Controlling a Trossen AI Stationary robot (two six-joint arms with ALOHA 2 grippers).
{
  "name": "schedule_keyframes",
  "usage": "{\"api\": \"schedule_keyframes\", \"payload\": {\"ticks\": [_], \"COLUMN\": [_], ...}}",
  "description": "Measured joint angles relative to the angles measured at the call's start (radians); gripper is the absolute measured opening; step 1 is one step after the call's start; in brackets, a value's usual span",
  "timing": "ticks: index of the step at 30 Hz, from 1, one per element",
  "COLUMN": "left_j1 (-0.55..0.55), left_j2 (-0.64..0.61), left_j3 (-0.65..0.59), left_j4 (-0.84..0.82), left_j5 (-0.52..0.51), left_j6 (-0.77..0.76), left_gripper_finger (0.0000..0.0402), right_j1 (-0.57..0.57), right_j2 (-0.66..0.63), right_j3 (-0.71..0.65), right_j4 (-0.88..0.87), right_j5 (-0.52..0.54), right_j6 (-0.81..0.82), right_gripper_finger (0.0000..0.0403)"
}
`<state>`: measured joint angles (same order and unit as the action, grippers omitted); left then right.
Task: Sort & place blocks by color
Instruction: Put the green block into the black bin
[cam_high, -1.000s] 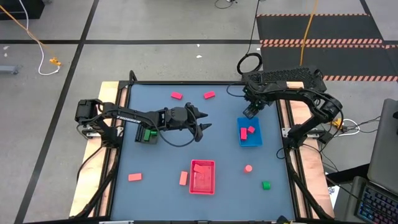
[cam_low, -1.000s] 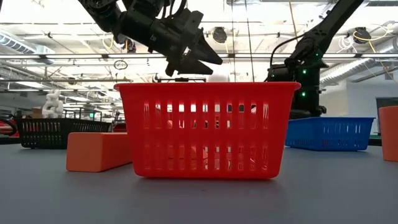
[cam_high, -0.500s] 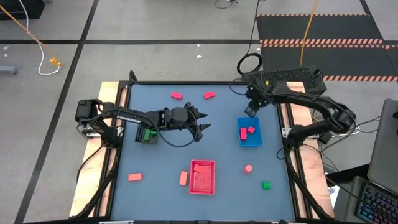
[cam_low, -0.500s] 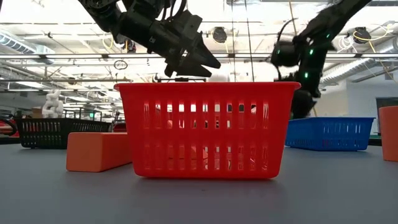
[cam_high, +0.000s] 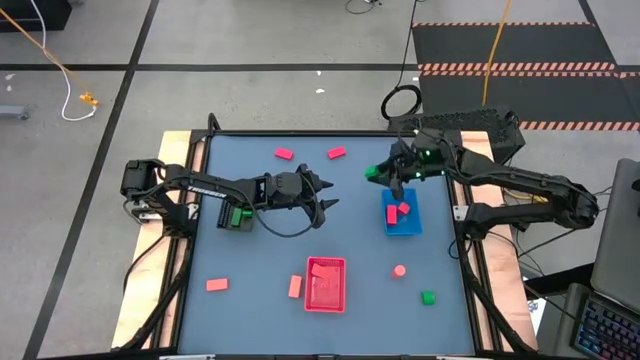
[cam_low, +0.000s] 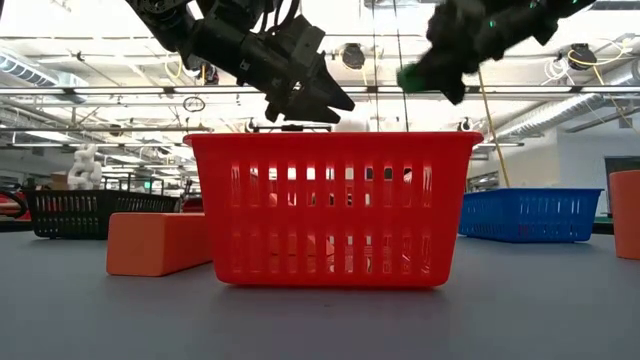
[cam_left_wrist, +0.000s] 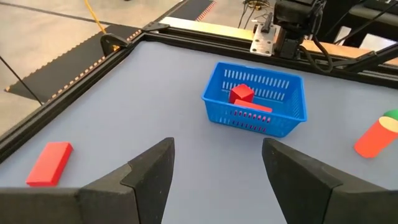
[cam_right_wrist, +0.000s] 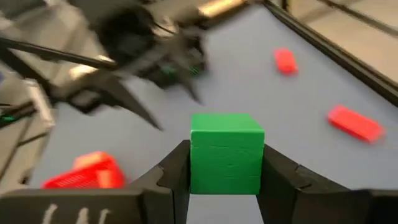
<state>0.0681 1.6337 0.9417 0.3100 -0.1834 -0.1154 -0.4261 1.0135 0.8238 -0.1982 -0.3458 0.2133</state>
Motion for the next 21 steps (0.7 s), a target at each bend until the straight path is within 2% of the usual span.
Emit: {"api": "schedule_keyframes", "payload": {"ticks": [9, 13, 15, 17, 21], "left_j1": [-0.002, -0.003, -0.003, -0.003, -0.003], "left_j2": [0.0, 0.0, 0.0, 0.0, 0.0], "left_j3": [0.0, 0.0, 0.0, 0.0, 0.0], "left_j4": [0.001, -0.001, -0.002, -0.005, -0.02], "left_j5": [-0.001, -0.001, 0.0, 0.0, -0.001], "left_j6": [0.041, 0.058, 0.057, 0.058, 0.058], "left_gripper_finger": [0.0243, 0.0243, 0.0243, 0.0243, 0.0243], "right_j1": [0.193, 0.275, 0.314, 0.349, 0.39], "right_j2": [0.034, 0.05, 0.051, 0.051, 0.055], "right_j3": [0.0, 0.0, 0.0, 0.0, -0.015], "right_j4": [0.2, 0.31, 0.351, 0.386, 0.454], "right_j5": [0.003, 0.006, 0.039, 0.114, 0.208], "right_j6": [0.067, -0.019, -0.122, -0.2, -0.249], "right_gripper_finger": [0.0128, 0.0129, 0.0129, 0.013, 0.0131]}}
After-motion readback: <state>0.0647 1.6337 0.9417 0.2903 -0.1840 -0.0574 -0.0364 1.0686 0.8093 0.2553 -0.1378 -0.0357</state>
